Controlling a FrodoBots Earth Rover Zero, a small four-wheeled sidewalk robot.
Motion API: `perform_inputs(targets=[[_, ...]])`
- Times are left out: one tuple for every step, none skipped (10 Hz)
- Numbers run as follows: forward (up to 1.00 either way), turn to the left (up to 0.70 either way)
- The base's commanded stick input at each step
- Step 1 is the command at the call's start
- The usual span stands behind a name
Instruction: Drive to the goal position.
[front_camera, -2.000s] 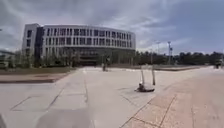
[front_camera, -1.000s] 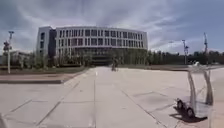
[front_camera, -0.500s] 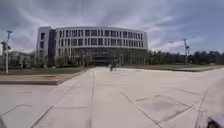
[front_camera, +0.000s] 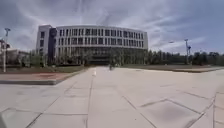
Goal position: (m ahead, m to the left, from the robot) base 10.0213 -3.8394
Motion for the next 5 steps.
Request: perform_inputs(targets=[[0.50, -0.17], [0.50, -0.13], [0.50, -0.39], [0.50, -0.14], [0.50, 0.00]])
